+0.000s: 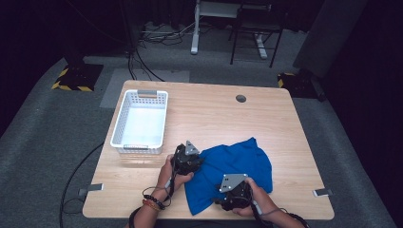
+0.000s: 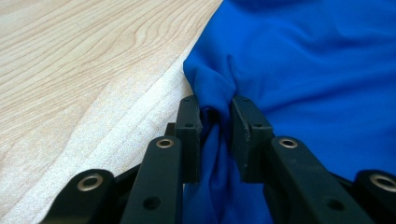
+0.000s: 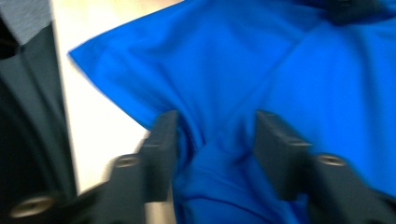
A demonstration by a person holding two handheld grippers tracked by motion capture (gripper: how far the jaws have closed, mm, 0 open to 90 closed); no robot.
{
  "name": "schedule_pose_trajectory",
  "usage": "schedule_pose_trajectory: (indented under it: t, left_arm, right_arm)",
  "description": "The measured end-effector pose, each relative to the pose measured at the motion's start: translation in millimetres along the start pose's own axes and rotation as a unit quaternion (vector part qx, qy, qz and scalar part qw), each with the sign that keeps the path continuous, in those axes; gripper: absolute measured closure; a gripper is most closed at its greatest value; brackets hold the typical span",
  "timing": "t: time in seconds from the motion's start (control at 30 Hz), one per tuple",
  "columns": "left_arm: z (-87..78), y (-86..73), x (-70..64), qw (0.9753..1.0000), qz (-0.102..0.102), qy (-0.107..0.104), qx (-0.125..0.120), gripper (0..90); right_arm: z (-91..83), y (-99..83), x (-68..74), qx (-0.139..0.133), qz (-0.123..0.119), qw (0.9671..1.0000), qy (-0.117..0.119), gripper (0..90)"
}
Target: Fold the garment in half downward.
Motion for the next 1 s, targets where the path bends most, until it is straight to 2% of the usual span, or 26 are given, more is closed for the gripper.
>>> schedule_pose_trajectory:
  t: [0.13,0.23,0.3,0.47,0.6,0.9,1.0]
  left_arm:
    - [-0.2,-0.1,0.9,1.0,-0.003,-0.002,-0.001,75.1]
    - [-0.2,-0.1,0.7,1.0,-0.004,-0.004,0.0,76.4]
    - [-0.7,-0.1,1.3,1.0,0.004,-0.003,0.001,76.6]
    - [-3.2,-1.9,1.4,1.0,0.001,0.0,0.004,77.5]
    - [-5.9,-3.5,2.2,1.0,0.002,0.006,0.005,77.4]
    - [-18.2,-10.7,10.0,0.9998,-0.003,0.014,0.011,77.4]
    - [-22.2,-11.9,13.2,0.9998,-0.005,0.017,0.01,77.3]
  right_arm:
    - [-0.6,-0.5,-5.9,0.01,0.001,0.9999,-0.014,71.2]
    - [-0.4,-0.4,-8.5,0.018,-0.003,0.9995,-0.024,78.4]
    - [-0.2,-0.2,-9.4,0.018,-0.007,0.9995,-0.025,79.9]
    - [-0.4,-0.7,-11.2,0.013,0.004,0.9997,-0.019,81.1]
    - [-0.6,-0.6,-11.3,0.012,0.003,0.9998,-0.015,81.2]
    - [0.2,4.1,-11.1,-0.007,0.006,0.9999,-0.013,81.5]
    - [-0.3,8.2,-11.1,-0.022,0.005,0.9997,-0.012,81.5]
Point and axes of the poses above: each handheld gripper's, and its own axes: z roughly forward along the jaws, y roughly out of its top, x roughly to its left, the point moved 10 cm from there along z, roughly forward along the jaws, and after that the axes turned 12 degrees about -z, right-handed, at the moved point
